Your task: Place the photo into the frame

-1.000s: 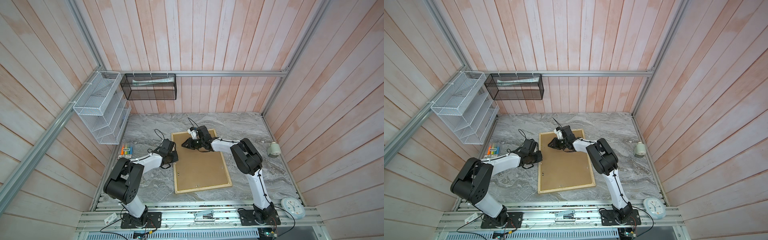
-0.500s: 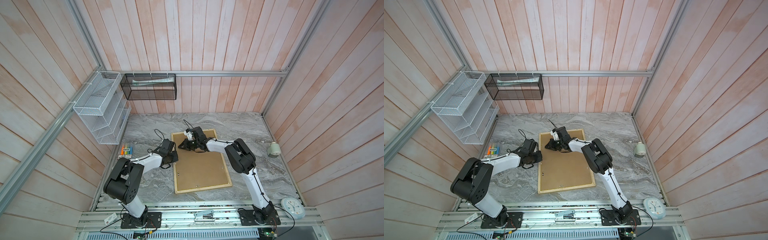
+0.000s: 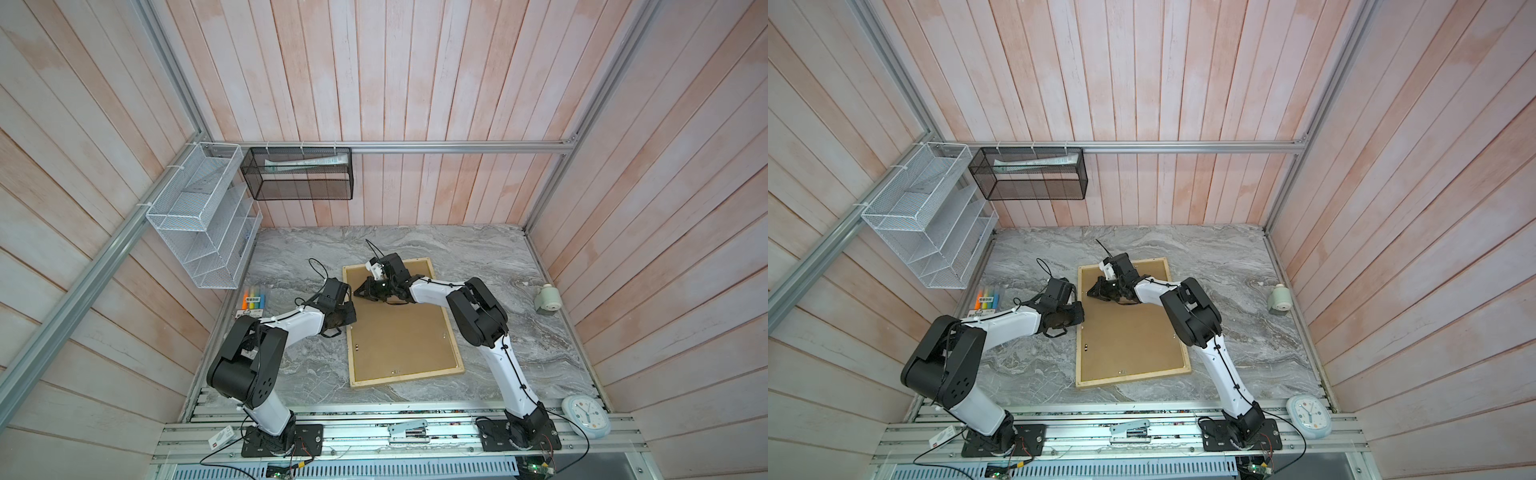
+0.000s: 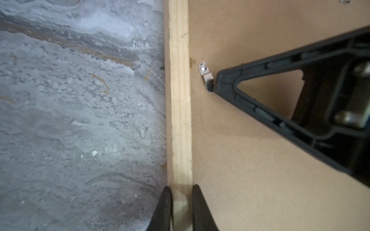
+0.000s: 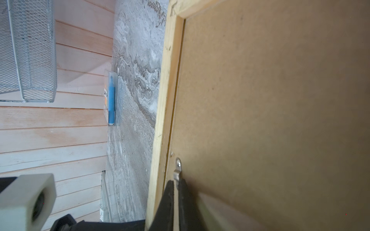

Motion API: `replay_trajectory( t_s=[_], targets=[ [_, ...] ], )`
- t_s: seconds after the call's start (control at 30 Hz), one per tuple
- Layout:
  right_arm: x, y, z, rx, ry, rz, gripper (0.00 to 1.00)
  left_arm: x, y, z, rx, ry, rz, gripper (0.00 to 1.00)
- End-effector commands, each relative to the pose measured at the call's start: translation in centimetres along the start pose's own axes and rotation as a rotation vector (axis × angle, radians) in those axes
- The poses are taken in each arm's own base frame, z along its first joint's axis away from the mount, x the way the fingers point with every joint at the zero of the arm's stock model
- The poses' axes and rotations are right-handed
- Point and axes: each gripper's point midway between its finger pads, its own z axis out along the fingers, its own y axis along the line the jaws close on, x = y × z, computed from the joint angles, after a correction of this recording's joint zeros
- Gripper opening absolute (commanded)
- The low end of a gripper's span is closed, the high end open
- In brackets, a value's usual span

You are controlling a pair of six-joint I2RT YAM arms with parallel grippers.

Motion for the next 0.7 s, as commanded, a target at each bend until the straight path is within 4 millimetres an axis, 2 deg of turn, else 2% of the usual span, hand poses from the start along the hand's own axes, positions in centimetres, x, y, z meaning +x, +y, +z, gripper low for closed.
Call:
replay_trajectory(
  t_s=[0.0, 0.43, 0.67],
  targets=[
    [2.5, -3.7, 1.8, 0.084, 0.060, 0.073, 0.10, 1.5, -1.5, -0.2, 0.083, 0.065, 0.006, 0.15],
    [2.4, -2.4, 2.6, 0.034, 0.050, 0.116, 0.09, 1.3, -2.1, -0.2, 0.102, 0.065, 0.011, 0.14],
    [3.0, -1.8, 3.3, 0.016, 0.045, 0.154, 0.08, 1.3, -2.4, -0.1, 0.108, 0.068, 0.015, 0.14]
  ],
)
